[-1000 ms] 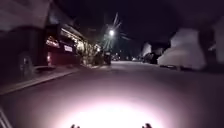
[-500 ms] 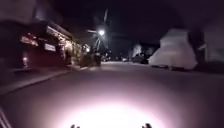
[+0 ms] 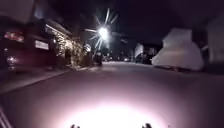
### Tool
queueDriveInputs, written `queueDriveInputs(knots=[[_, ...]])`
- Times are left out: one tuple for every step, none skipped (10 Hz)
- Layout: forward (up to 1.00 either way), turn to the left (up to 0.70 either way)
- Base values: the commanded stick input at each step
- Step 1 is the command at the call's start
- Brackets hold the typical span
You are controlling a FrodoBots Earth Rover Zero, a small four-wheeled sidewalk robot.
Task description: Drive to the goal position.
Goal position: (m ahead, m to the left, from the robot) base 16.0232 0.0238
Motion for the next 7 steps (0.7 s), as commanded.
queueDriveInputs(knots=[[0.85,0.0],[0.85,0.0],[0.85,0.0],[0.85,0.0],[0.85,0.0],[0.85,0.0],[0.85,0.0]])
